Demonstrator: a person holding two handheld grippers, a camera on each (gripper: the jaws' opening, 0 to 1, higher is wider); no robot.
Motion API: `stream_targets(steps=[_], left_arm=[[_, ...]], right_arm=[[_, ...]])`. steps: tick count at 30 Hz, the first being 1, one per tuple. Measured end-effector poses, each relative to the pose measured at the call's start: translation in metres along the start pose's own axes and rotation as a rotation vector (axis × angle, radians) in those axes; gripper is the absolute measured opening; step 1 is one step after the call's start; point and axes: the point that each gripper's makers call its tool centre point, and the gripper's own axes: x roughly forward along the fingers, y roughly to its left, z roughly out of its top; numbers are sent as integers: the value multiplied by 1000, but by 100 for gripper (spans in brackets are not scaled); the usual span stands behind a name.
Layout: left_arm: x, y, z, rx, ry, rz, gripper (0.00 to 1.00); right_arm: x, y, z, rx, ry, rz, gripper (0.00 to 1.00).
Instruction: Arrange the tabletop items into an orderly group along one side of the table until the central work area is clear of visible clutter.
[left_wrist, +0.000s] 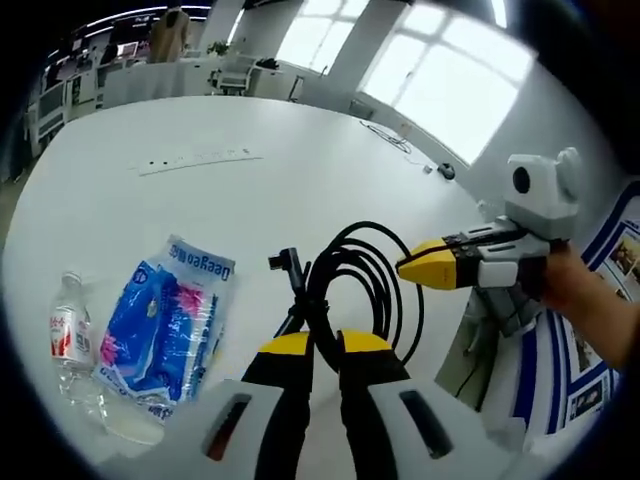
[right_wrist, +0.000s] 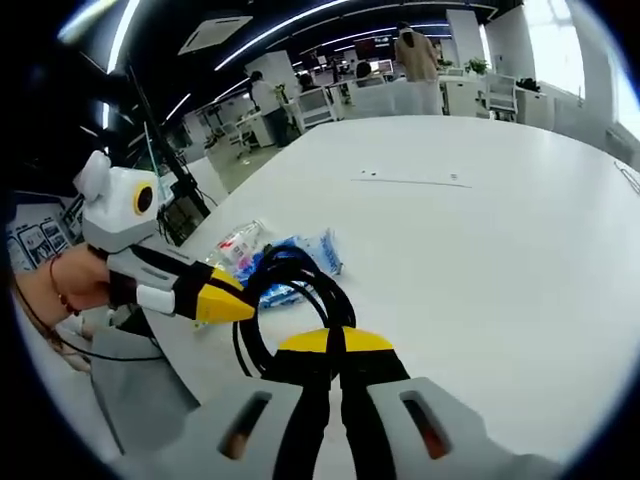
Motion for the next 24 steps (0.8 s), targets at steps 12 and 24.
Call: stream_targets(steps=[12,24], left_arm=[[32,-31,0,4,28,-52,6],[77,-44,-6,-31,72,-79,6]], right_arm=[[-22,-35,-17,27,11,-52,0],[-22,-75,-32,55,52,-89,0]])
